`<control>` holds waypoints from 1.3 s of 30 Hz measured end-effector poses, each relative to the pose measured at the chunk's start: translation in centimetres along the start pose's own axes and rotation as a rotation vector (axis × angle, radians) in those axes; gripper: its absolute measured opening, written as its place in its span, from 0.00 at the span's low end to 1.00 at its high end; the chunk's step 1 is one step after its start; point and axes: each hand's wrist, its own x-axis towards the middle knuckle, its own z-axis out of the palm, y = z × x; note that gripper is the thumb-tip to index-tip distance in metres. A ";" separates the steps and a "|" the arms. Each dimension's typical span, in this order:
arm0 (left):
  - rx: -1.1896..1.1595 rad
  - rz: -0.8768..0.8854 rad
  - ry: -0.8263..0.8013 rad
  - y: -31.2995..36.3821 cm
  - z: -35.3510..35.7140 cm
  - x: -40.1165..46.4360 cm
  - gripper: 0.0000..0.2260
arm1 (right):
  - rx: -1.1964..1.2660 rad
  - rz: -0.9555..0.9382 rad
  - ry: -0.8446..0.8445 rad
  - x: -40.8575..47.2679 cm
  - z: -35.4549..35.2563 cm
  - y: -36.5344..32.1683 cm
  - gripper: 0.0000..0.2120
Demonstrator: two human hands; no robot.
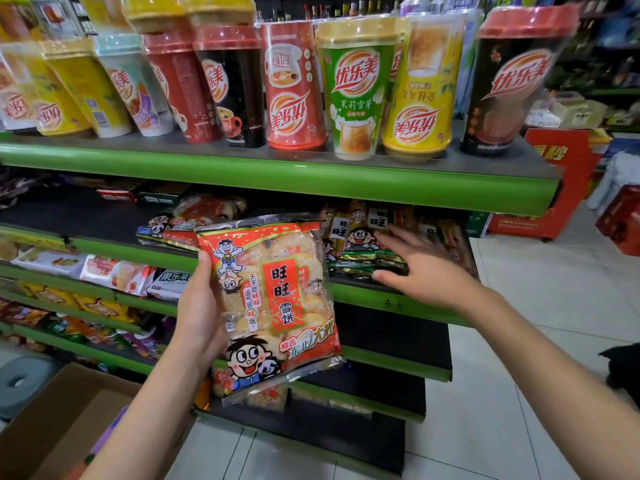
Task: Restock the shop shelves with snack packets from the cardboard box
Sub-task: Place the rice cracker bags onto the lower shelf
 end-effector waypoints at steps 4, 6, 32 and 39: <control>-0.013 -0.015 0.011 0.1 0.4 0.3 0.20 | 0.013 0.054 0.112 0.0 1.6 -0.5 0.30; -0.006 -0.029 0.019 0.3 0.3 0.6 0.21 | 0.045 0.065 0.165 -0.1 1.8 -0.5 0.28; 0.386 -0.102 -0.445 8.4 -10.5 9.9 0.40 | 1.504 0.180 0.076 2.2 8.0 -23.8 0.14; 0.286 -0.142 -0.501 10.6 -14.4 12.1 0.24 | 1.615 0.308 0.079 4.0 9.3 -27.9 0.10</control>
